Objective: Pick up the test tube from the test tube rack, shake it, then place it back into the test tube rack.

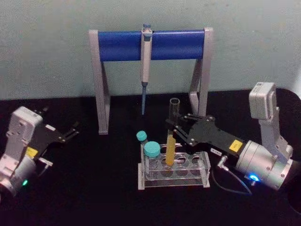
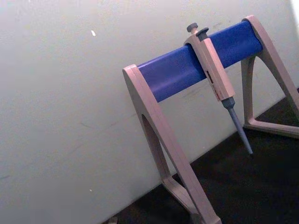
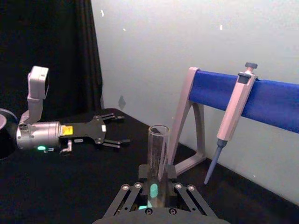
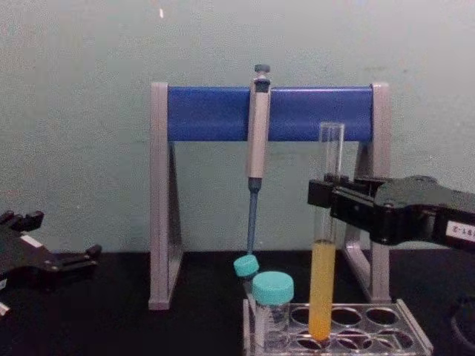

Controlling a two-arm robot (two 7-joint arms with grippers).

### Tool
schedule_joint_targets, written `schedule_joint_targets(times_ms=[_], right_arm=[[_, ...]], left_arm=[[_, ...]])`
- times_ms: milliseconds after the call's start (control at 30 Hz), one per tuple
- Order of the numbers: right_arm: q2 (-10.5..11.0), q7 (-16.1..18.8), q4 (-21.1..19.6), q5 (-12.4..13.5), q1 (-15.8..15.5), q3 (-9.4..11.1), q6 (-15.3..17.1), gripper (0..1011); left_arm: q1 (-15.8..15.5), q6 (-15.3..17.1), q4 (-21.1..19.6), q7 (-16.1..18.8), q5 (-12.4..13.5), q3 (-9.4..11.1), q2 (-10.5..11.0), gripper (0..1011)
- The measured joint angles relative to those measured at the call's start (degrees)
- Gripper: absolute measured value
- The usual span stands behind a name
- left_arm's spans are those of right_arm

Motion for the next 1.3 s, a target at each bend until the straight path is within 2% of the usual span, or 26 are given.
schedule_joint_targets(times_ms=[600,1300], right_arm=[[-1.53,0.7,3.92,-1.12,1.92,-1.35,-0.63,229],[-3.26,1.15,7.94,-2.14,2.65,-2.66,-0.7,229]], left_arm=[[0.0,0.0,0.0,0.0,0.0,0.0,0.0,1001],[0.0,0.0,0.0,0.0,0.0,0.0,0.0,1001]])
